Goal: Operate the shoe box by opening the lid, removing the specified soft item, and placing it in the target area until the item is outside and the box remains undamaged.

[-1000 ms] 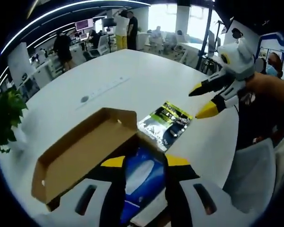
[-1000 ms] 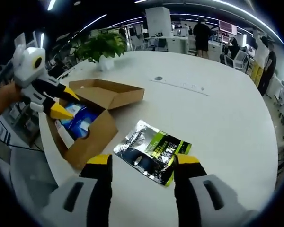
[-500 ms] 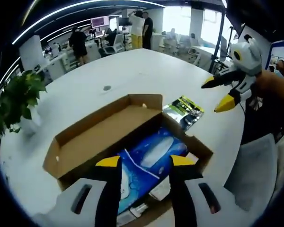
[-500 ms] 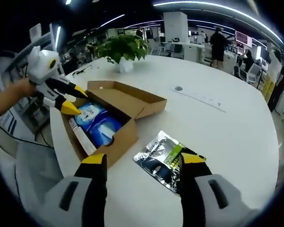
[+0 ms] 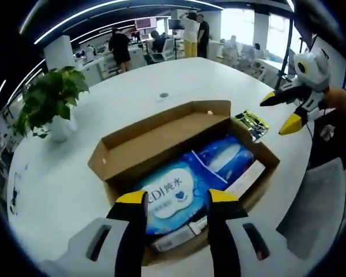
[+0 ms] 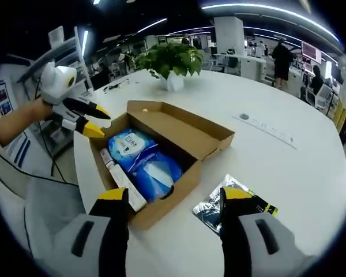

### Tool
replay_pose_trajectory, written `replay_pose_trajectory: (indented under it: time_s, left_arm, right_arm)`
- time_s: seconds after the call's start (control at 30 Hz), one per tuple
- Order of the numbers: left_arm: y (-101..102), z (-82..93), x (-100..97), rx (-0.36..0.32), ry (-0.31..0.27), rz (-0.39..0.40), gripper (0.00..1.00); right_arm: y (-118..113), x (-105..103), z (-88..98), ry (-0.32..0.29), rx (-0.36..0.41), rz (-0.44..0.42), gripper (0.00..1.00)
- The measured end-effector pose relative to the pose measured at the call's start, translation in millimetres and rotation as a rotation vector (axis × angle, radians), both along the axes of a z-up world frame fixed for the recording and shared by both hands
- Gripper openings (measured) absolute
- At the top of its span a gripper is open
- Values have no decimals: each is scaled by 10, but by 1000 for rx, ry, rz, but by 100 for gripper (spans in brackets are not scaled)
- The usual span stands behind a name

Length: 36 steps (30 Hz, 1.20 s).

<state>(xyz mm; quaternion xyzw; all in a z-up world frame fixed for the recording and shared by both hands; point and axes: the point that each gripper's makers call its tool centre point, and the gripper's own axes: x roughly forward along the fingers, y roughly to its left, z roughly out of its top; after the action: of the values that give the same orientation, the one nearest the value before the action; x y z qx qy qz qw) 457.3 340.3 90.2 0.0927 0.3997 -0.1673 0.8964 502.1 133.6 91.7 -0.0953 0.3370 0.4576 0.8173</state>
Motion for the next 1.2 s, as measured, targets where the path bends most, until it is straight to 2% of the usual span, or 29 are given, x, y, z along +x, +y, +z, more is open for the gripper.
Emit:
replay_pose_trajectory:
  time_s: [0.4,0.57,0.73,0.83,0.93,0.97,1.2]
  left_arm:
    - [520,-179,-294,59,31,123,37]
    - [669,-294,-390,49,64,194,35]
    - [708,-397,-435,-2,82,245,28]
    - [710,-466,-452,-30,95,268,20]
    - [713,-510,-458,-43,97,281,17]
    - [700,-507,-438,-72,85,299,16]
    - [758,-532,-435,-75,80,334,7]
  right_arm:
    - [410,-96,-93,27,15,58,58]
    - [549,-86,-180,32,15,68,56]
    - [685,-104,-239,35,14,86,53]
    - [776,-116,-265,38,14,93,51]
    - [860,-126,-296,45,15,98,49]
    - [895,-129,-316,48,13,101,48]
    - [1065,-121,-410,62,7,111,44]
